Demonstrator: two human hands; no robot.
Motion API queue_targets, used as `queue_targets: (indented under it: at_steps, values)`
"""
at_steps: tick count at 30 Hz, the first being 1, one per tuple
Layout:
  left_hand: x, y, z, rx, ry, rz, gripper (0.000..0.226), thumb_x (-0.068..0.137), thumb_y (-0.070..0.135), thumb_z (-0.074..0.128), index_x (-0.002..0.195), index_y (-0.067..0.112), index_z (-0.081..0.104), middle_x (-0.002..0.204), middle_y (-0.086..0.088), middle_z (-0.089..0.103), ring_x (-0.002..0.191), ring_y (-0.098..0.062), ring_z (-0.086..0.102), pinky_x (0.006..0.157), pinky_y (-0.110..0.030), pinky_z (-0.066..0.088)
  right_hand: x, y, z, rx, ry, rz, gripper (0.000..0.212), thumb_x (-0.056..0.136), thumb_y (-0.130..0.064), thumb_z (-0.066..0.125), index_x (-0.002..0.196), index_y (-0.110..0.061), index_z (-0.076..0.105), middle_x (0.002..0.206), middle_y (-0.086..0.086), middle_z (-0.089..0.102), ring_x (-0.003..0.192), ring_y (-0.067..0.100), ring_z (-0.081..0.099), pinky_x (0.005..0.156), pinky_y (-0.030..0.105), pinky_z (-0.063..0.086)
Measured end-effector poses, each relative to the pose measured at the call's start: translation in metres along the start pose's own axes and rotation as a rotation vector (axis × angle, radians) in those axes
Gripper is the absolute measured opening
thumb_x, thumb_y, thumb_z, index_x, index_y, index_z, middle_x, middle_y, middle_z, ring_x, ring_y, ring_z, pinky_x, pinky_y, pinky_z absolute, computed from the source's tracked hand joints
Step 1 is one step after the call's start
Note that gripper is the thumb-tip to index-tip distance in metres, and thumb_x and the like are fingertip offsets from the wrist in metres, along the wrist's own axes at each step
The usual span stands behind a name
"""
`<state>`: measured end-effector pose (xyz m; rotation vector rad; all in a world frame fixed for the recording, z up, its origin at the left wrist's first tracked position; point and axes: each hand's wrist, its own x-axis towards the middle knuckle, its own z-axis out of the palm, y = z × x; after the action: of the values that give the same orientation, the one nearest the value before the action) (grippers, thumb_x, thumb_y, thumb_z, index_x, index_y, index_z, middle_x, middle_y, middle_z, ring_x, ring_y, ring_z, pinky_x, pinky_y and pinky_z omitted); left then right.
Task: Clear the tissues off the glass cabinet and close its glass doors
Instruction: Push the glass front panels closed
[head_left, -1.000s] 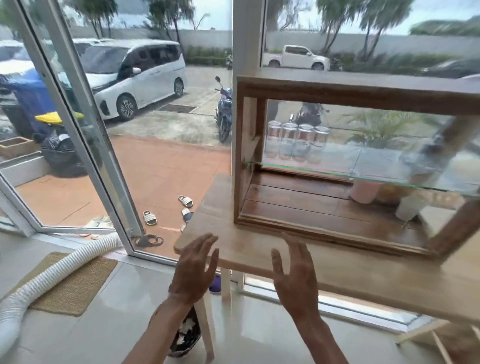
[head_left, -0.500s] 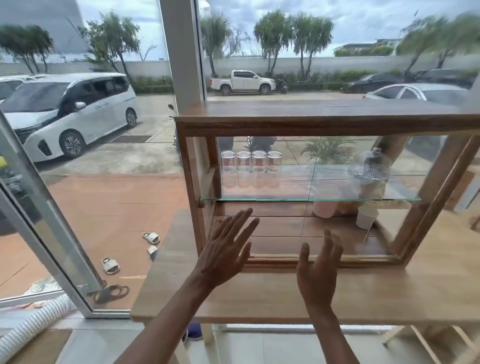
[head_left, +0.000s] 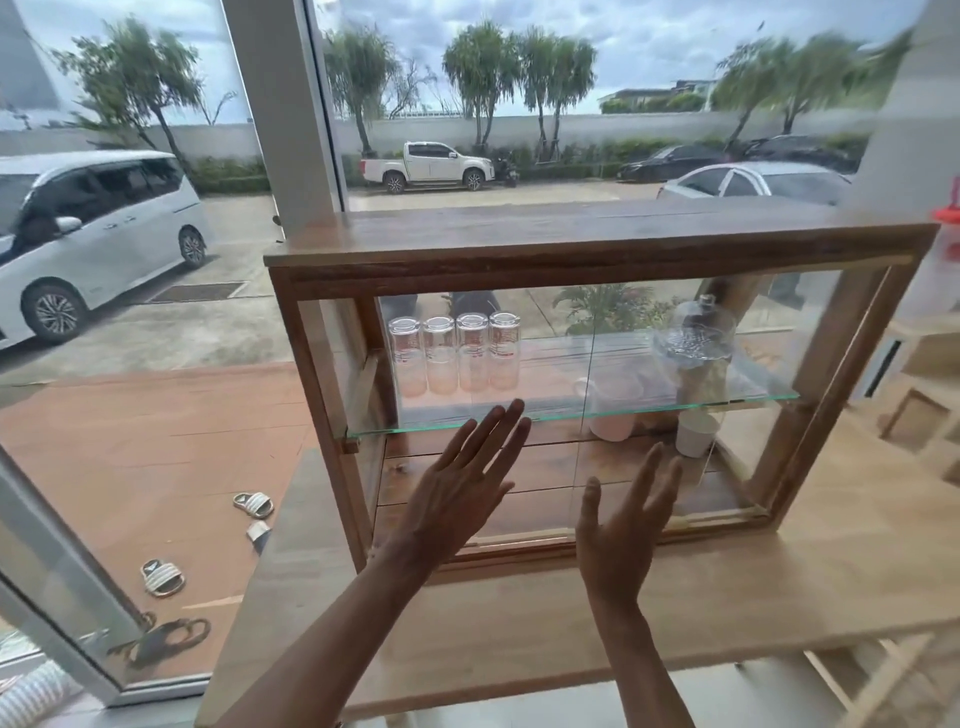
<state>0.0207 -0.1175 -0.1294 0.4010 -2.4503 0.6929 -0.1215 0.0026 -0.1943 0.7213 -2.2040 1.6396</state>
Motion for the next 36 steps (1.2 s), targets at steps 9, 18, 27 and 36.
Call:
queue_targets:
  at_steps: [9,18,27,36]
  values:
    - [-0.008,-0.009,-0.003,0.049,-0.007,-0.031,0.091,0.089,0.042,0.066,0.156,0.011,0.012,0.165,-0.01,0.005,0.152,-0.022,0.003,0.122,-0.04,0.009,-0.01,-0.01,0.015,0.007,0.006,0.016,0.075,0.097,-0.035,0.046,0.159,-0.02,0.007,0.167,0.012,-0.003,0.154,0.03,0.005,0.11,0.033,0.022]
    - [-0.041,-0.027,-0.011,0.005,-0.046,-0.156,0.091,0.089,0.026,0.07,0.156,0.01,0.011,0.164,-0.012,0.004,0.152,-0.025,0.004,0.123,-0.039,0.009,-0.044,-0.028,0.032,-0.041,-0.066,-0.069,0.083,0.094,-0.03,0.061,0.159,-0.017,0.011,0.167,0.012,-0.007,0.154,0.032,0.005,0.106,0.041,0.036]
    - [-0.066,-0.046,-0.024,-0.065,-0.032,-0.236,0.087,0.087,0.016,0.071,0.154,0.008,0.017,0.164,-0.013,0.009,0.151,-0.025,0.009,0.121,-0.039,0.021,-0.07,-0.051,0.042,-0.07,-0.175,-0.102,0.096,0.086,-0.018,0.07,0.159,-0.019,0.008,0.167,0.012,-0.011,0.154,0.033,0.001,0.091,0.046,0.054]
    - [-0.084,-0.06,-0.038,-0.13,-0.037,-0.309,0.08,0.089,0.022,0.067,0.153,0.008,0.023,0.163,-0.012,0.012,0.151,-0.023,0.013,0.122,-0.036,0.017,-0.086,-0.067,0.04,-0.033,-0.318,-0.148,0.104,0.084,-0.013,0.069,0.159,-0.025,-0.002,0.165,0.008,-0.022,0.154,0.032,-0.007,0.077,0.032,0.059]
